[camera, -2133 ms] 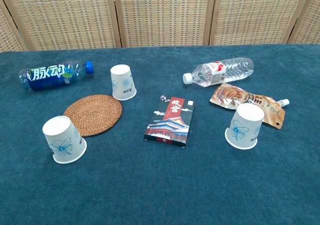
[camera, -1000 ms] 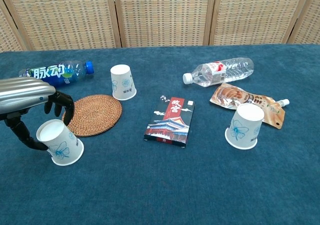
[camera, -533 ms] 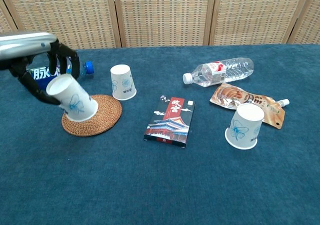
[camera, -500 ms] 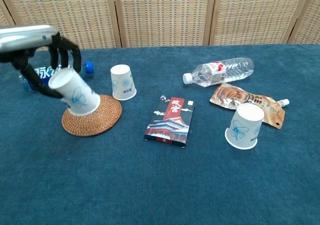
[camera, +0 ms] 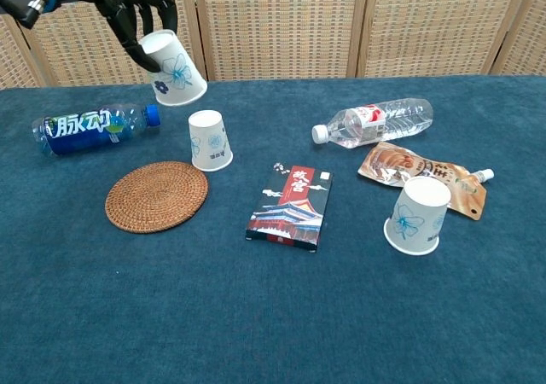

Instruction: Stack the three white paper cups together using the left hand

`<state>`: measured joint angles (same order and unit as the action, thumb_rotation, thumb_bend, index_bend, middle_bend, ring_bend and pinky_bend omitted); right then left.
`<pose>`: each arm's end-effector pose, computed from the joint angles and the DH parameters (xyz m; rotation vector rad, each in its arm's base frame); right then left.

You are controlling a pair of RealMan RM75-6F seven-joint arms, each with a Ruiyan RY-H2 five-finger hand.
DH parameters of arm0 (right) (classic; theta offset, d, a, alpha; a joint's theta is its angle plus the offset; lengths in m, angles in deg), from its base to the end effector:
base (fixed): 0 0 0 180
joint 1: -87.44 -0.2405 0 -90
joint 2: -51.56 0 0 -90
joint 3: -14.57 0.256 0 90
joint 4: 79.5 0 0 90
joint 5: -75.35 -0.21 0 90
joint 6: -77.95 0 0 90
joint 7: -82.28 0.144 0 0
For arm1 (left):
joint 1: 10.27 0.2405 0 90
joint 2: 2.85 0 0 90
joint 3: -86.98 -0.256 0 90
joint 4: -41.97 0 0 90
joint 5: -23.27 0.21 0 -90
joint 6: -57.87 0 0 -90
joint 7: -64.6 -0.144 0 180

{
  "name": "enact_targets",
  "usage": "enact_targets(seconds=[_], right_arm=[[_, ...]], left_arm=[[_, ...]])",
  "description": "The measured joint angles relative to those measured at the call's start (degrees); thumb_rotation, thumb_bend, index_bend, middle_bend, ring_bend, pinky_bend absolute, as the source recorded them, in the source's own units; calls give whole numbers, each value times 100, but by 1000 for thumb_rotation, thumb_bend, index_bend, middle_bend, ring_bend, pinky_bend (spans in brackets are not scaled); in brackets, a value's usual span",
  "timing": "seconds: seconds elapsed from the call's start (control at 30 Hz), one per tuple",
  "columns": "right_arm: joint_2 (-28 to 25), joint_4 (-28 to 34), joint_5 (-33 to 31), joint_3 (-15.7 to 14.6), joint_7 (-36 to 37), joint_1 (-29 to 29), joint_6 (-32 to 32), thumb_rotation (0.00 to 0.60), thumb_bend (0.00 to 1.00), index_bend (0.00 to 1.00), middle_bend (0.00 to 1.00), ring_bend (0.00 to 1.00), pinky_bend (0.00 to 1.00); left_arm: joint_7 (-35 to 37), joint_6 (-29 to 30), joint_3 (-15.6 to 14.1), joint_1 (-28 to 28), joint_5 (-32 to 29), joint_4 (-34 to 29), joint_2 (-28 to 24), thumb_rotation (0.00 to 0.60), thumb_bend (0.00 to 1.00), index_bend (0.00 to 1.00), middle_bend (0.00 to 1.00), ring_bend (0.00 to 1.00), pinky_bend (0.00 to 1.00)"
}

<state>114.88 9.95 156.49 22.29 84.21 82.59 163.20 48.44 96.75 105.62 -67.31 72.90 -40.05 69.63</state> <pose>-0.3249 -0.1985 0.1870 1.2627 -0.8490 0.9089 -0.0926 0.4454 0.0886 -1.8283 -0.9024 -0.9114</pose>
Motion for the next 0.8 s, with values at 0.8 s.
enact_targets(seconds=[0.8], right_arm=[[14, -131, -240, 96, 39, 3, -83, 600, 0, 0, 0, 0, 0]], left_arm=[[-479, -757, -622, -1127, -1396, 1531, 951, 600, 23, 284, 217, 254, 357]])
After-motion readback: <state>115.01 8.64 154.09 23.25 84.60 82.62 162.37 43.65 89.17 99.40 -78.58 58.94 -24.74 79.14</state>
